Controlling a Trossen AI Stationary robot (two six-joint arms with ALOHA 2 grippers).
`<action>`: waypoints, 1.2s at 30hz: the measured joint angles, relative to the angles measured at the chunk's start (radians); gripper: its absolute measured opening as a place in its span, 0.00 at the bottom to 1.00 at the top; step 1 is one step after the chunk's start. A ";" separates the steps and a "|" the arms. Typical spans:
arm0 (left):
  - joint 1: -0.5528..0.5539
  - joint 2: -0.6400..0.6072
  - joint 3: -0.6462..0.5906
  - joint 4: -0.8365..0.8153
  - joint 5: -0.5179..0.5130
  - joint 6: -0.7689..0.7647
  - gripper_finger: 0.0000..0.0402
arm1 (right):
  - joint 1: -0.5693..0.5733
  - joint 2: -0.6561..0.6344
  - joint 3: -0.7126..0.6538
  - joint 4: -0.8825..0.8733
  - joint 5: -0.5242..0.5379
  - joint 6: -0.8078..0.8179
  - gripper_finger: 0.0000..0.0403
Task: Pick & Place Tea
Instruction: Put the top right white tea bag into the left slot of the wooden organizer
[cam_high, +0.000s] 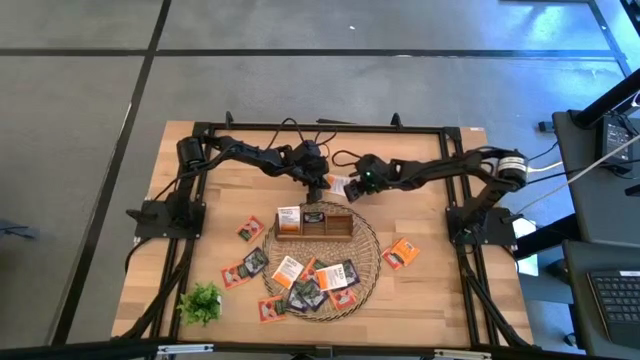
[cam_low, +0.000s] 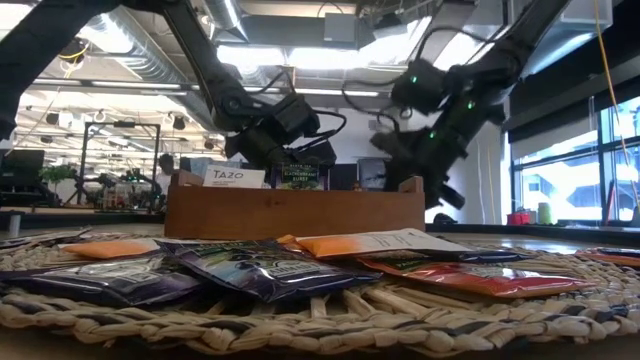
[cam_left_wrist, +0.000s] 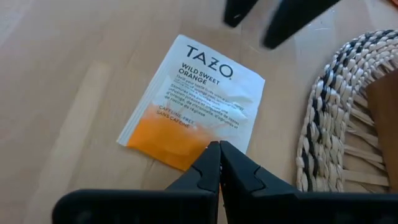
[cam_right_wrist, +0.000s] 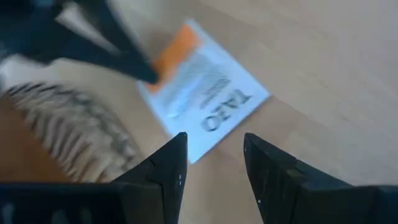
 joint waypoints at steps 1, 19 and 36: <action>0.000 0.000 0.000 -0.003 0.000 0.000 0.00 | -0.007 0.016 0.000 0.001 0.000 0.022 0.40; -0.002 0.000 -0.001 -0.010 -0.012 0.000 0.00 | -0.082 0.108 0.003 0.114 -0.096 0.123 0.40; -0.023 0.004 -0.004 0.021 -0.021 -0.027 0.00 | -0.073 0.110 -0.001 0.138 -0.095 0.126 0.40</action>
